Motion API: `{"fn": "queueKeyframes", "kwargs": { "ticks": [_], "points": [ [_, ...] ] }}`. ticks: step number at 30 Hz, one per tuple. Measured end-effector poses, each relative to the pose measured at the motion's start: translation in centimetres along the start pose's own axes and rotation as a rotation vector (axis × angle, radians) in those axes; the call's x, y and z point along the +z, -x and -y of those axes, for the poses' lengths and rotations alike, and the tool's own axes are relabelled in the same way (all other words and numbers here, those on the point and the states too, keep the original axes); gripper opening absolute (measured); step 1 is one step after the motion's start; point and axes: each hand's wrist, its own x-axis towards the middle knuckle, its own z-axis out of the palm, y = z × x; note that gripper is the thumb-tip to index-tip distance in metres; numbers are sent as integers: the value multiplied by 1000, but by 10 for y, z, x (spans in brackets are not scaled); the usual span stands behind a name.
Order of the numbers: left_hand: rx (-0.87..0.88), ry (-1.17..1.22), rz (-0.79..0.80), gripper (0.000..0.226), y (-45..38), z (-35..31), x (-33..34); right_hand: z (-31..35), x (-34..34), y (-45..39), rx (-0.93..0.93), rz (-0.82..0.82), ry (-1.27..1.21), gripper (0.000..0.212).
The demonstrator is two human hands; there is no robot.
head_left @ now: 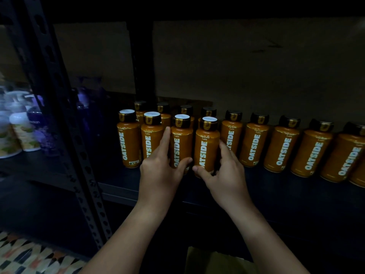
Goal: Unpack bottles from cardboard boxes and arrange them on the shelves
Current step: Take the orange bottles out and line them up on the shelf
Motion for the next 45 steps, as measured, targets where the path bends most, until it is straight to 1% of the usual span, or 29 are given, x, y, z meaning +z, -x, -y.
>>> {"fn": "queueKeyframes", "kwargs": {
  "ticks": [3, 6, 8, 12, 18, 25, 39, 45],
  "points": [
    [80, -24, -52, 88, -4, -7, -7, 2, -1, 1, 10, 3, -9, 95],
    [256, -37, -111, 74, -15, -16, -11, 3, -2, 1, 12, 0, -33, 91],
    [325, -61, -104, 67, -24, -22, -9, 3, -2, 2, 3, -6, -38, 89],
    [245, -83, -64, 67, -29, -25, -2, 2, -3, 3, -9, -13, -30, 85],
    [222, -106, -70, 62, -27, -25, 1, 3, -2, 3, -15, -21, -28, 84],
    [239, -142, -82, 60, -26, -24, 0, 4, -1, 3, -21, -35, -15, 84],
    [241, -123, -54, 61, -26, -21, -1, 0, -1, 3, -27, -28, -19, 86],
    [287, -98, -83, 66, -25, -22, -1, -2, -3, 6, -5, -4, -25, 94]
  ]
}}
